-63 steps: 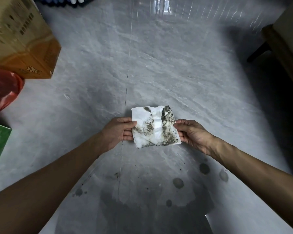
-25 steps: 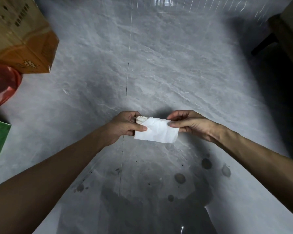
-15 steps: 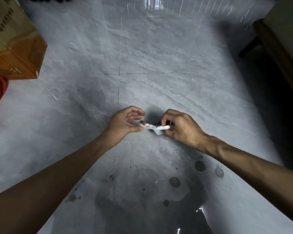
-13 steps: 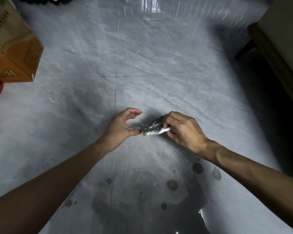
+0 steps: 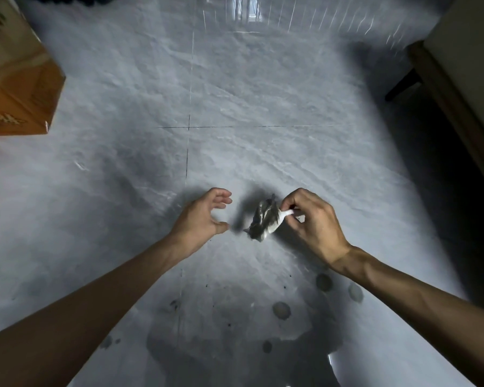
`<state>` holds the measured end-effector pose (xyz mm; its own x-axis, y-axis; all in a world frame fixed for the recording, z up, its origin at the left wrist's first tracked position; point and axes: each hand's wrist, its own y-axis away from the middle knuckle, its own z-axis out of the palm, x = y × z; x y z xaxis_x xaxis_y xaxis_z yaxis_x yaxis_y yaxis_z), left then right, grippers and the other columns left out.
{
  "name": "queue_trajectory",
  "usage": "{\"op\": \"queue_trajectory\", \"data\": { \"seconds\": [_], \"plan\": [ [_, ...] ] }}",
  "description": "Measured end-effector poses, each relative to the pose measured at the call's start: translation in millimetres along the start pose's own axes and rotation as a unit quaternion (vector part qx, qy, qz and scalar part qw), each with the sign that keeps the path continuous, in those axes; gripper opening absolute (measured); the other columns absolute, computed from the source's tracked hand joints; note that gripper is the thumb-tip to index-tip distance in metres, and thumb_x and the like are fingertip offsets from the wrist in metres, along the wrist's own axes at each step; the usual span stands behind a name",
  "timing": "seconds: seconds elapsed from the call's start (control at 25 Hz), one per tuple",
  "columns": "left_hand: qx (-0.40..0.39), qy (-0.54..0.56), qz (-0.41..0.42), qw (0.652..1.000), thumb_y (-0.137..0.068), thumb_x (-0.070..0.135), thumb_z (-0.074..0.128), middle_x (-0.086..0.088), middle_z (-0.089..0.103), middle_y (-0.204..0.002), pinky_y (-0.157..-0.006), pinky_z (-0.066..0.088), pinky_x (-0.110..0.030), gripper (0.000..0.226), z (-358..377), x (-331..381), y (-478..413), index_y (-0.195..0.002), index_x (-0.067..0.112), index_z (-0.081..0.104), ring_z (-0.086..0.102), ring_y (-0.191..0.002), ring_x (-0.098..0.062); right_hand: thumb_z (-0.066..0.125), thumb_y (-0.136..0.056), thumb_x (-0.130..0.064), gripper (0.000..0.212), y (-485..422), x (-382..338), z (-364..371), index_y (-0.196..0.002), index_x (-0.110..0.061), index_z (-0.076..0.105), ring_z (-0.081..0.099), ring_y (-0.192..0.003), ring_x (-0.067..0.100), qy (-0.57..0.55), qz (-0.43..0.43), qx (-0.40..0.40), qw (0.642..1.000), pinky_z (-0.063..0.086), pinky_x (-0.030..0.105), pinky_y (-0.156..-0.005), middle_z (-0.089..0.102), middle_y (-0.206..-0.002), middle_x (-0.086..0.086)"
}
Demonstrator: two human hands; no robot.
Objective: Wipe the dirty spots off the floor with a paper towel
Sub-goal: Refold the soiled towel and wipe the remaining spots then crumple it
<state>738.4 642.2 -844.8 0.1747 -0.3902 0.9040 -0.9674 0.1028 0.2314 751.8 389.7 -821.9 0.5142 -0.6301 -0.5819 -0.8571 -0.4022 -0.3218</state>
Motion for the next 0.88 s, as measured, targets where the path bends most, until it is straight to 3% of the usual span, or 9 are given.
{"op": "queue_trajectory", "data": {
  "seconds": [0.12,0.2,0.28,0.36,0.44,0.56,0.76,0.84,0.88],
  "plan": [
    [0.006,0.014,-0.066,0.998,-0.065,0.006,0.083,0.007,0.069,-0.083,-0.07,0.053,-0.028,0.039,1,-6,0,-0.081,0.034,0.063,0.065,-0.078,-0.013,0.072,-0.08,-0.018,0.01,-6,-8,4,-0.075,-0.021,0.065,0.059,-0.065,0.003,-0.124,0.223,-0.033,0.966,0.048,0.021,-0.059,0.066,-0.072,-0.009],
    [0.016,0.002,-0.087,0.996,-0.069,0.017,0.082,0.005,0.068,-0.059,-0.056,0.049,-0.026,0.021,0,-9,0,-0.063,0.03,0.067,0.064,-0.055,-0.009,0.075,-0.079,-0.025,0.013,-12,-9,6,-0.07,-0.021,0.068,0.062,-0.062,0.004,-0.211,0.356,-0.075,0.907,0.048,0.02,-0.056,0.069,-0.068,-0.008],
    [0.025,0.03,-0.09,0.995,-0.074,0.034,0.076,0.002,0.066,-0.051,-0.049,0.045,-0.024,0.021,0,-6,2,-0.057,0.026,0.067,0.06,-0.045,-0.009,0.076,-0.08,-0.023,0.012,-14,-9,5,-0.069,-0.021,0.071,0.065,-0.063,0.006,-0.282,0.425,-0.13,0.85,0.047,0.016,-0.053,0.071,-0.068,-0.01],
    [0.041,0.036,-0.07,0.996,-0.072,0.05,0.069,0.001,0.067,-0.056,-0.054,0.047,-0.026,0.028,2,0,3,-0.06,0.024,0.067,0.062,-0.051,-0.009,0.074,-0.082,-0.018,0.006,-14,-8,4,-0.076,-0.019,0.074,0.069,-0.068,0.008,-0.33,0.43,-0.156,0.826,0.049,0.016,-0.056,0.074,-0.076,-0.006],
    [0.053,0.016,-0.026,0.998,-0.072,0.042,0.073,0.006,0.072,-0.075,-0.07,0.052,-0.03,0.015,8,9,4,-0.075,0.028,0.068,0.066,-0.07,-0.008,0.072,-0.083,-0.012,0.004,-15,-9,3,-0.086,-0.014,0.074,0.069,-0.075,0.011,-0.351,0.418,-0.169,0.821,0.05,0.02,-0.064,0.075,-0.085,0.001],
    [0.089,-0.117,0.062,0.987,-0.069,0.03,0.08,0.01,0.066,-0.101,-0.084,0.049,-0.028,0.031,16,22,7,-0.097,0.028,0.067,0.062,-0.094,-0.01,0.071,-0.083,-0.006,0.013,-18,-15,2,-0.096,-0.005,0.072,0.068,-0.08,0.015,-0.357,0.404,-0.182,0.822,0.05,0.023,-0.07,0.074,-0.09,0.006],
    [0.079,-0.252,0.142,0.954,-0.068,0.046,0.077,0.003,0.048,-0.131,-0.099,0.037,-0.027,0.047,22,31,12,-0.108,0.024,0.069,0.041,-0.119,-0.016,0.069,-0.081,0.007,0.027,-25,-35,0,-0.092,-0.011,0.053,0.06,-0.073,0.02,-0.395,0.38,-0.1,0.83,0.047,0.021,-0.064,0.062,-0.08,0.012],
    [0.063,-0.244,0.135,0.958,-0.068,0.044,0.078,0.004,0.051,-0.129,-0.096,0.036,-0.023,0.043,24,31,12,-0.104,0.023,0.069,0.042,-0.117,-0.014,0.067,-0.082,0.01,0.034,-28,-41,1,-0.091,-0.014,0.046,0.062,-0.069,0.018,-0.421,0.358,-0.083,0.829,0.048,0.017,-0.058,0.062,-0.077,0.011],
    [0.063,-0.217,0.121,0.967,-0.068,0.041,0.078,0.004,0.059,-0.118,-0.089,0.038,-0.022,0.037,25,31,11,-0.099,0.023,0.07,0.049,-0.11,-0.014,0.066,-0.082,0.01,0.034,-29,-43,2,-0.093,-0.015,0.046,0.062,-0.069,0.019,-0.425,0.348,-0.078,0.832,0.049,0.017,-0.057,0.062,-0.078,0.014]
  ]
}}
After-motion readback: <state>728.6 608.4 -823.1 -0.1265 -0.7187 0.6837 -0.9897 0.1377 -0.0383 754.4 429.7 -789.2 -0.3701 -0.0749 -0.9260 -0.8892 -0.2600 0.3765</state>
